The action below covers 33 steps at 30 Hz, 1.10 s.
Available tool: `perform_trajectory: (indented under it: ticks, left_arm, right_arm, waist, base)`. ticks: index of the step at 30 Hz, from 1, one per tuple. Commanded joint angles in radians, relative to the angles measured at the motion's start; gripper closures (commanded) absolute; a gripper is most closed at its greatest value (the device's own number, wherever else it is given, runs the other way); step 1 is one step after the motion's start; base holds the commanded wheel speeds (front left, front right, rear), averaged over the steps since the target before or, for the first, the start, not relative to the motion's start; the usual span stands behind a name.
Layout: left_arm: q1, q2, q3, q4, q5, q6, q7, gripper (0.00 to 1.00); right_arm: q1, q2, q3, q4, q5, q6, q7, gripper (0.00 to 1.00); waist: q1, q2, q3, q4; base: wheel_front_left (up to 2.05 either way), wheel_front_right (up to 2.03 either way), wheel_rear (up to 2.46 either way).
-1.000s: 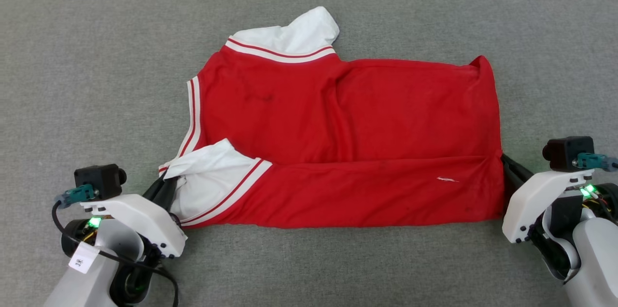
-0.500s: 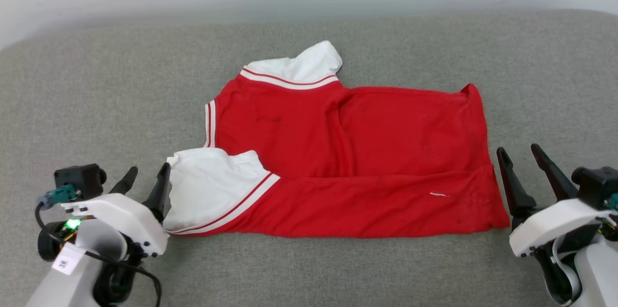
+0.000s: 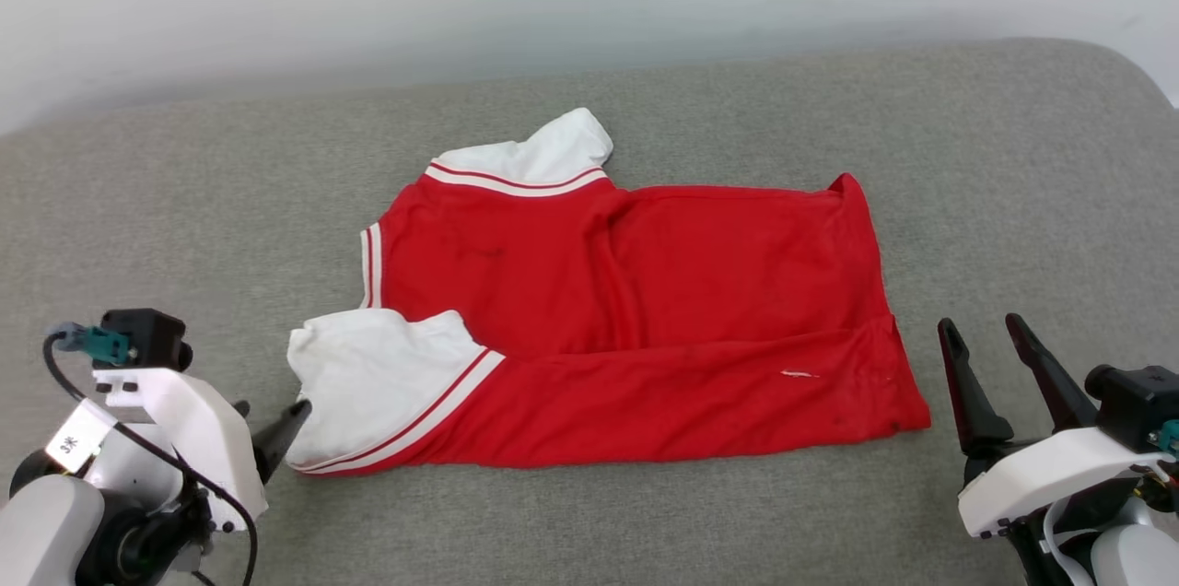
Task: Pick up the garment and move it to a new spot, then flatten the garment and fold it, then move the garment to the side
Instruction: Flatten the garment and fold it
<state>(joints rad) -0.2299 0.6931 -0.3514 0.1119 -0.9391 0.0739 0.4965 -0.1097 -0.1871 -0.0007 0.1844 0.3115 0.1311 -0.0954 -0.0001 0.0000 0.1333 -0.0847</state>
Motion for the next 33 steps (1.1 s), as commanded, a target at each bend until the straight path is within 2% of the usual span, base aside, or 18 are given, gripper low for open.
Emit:
perform_trajectory:
  ticks: [1, 5, 9, 15, 16, 17, 19, 22, 24, 29, 33]
  left_arm:
    - [0.007, 0.007, -0.002, -0.005, -0.002, 0.006, 0.009, 0.00]
    - [0.009, 0.006, -0.015, -0.025, -0.042, 0.036, 0.101, 0.00]
    - [-0.005, 0.008, -0.033, -0.015, -0.032, 0.064, 0.142, 0.00]
    - [0.009, -0.032, -0.086, 0.023, -0.043, 0.066, 0.188, 0.00]
    - [0.017, -0.043, -0.096, 0.030, -0.049, 0.064, 0.196, 0.12]
    - [0.024, -0.054, -0.106, 0.035, -0.056, 0.061, 0.206, 0.52]
    - [0.037, -0.077, -0.120, 0.039, -0.073, 0.051, 0.217, 1.00]
    - [0.044, -0.085, -0.125, 0.038, -0.076, 0.042, 0.208, 1.00]
    - [0.036, -0.070, -0.115, 0.035, -0.061, 0.032, 0.184, 1.00]
    - [-0.001, -0.050, -0.086, 0.006, -0.028, 0.005, 0.110, 1.00]
    - [-0.028, -0.035, -0.069, -0.046, 0.001, 0.012, 0.071, 1.00]
  right_arm:
    - [0.009, 0.006, -0.003, -0.009, -0.007, -0.001, 0.003, 0.00]
    - [0.010, 0.028, -0.001, -0.049, -0.005, -0.001, 0.027, 0.00]
    - [-0.002, 0.041, 0.000, -0.063, 0.006, -0.001, 0.038, 0.00]
    - [-0.008, 0.038, -0.005, -0.059, 0.031, -0.001, 0.052, 0.00]
    - [-0.008, 0.036, -0.009, -0.056, 0.038, -0.001, 0.058, 0.00]
    - [-0.007, 0.033, -0.017, -0.054, 0.048, -0.001, 0.066, 0.00]
    - [-0.007, 0.023, -0.033, -0.049, 0.067, -0.001, 0.095, 0.00]
    - [-0.001, 0.011, -0.050, -0.049, 0.092, -0.001, 0.159, 0.00]
    - [0.003, -0.002, -0.059, -0.061, 0.109, -0.001, 0.220, 0.00]
    - [-0.007, -0.044, -0.035, -0.087, 0.151, -0.001, 0.451, 0.00]
    - [-0.034, -0.068, -0.004, -0.105, 0.179, -0.001, 0.615, 0.00]
  waist:
    - [0.0001, 0.0000, 0.006, -0.008]
    - [0.0001, 0.0000, 0.038, -0.032]
    - [0.0001, 0.0000, 0.077, -0.053]
    - [0.0001, 0.0000, 0.115, -0.079]
    - [0.0001, 0.0000, 0.118, -0.081]
    - [0.0001, 0.0000, 0.120, -0.082]
    - [0.0001, 0.0000, 0.120, -0.083]
    - [0.0001, 0.0000, 0.114, -0.079]
    - [0.0001, 0.0000, 0.107, -0.073]
    - [0.0001, 0.0000, 0.093, -0.055]
    - [0.0001, 0.0000, 0.102, -0.033]
  base:
    - [0.00, 0.00, 0.00]
    - [0.00, 0.00, 0.00]
    - [0.00, 0.00, 0.00]
    - [0.00, 0.00, 0.00]
    - [0.00, 0.00, 0.00]
    - [0.00, 0.00, 0.00]
    - [0.00, 0.00, 0.00]
    - [0.00, 0.00, 0.00]
    - [0.00, 0.00, 0.00]
    - [0.00, 0.00, 0.00]
    - [0.00, 0.00, 0.00]
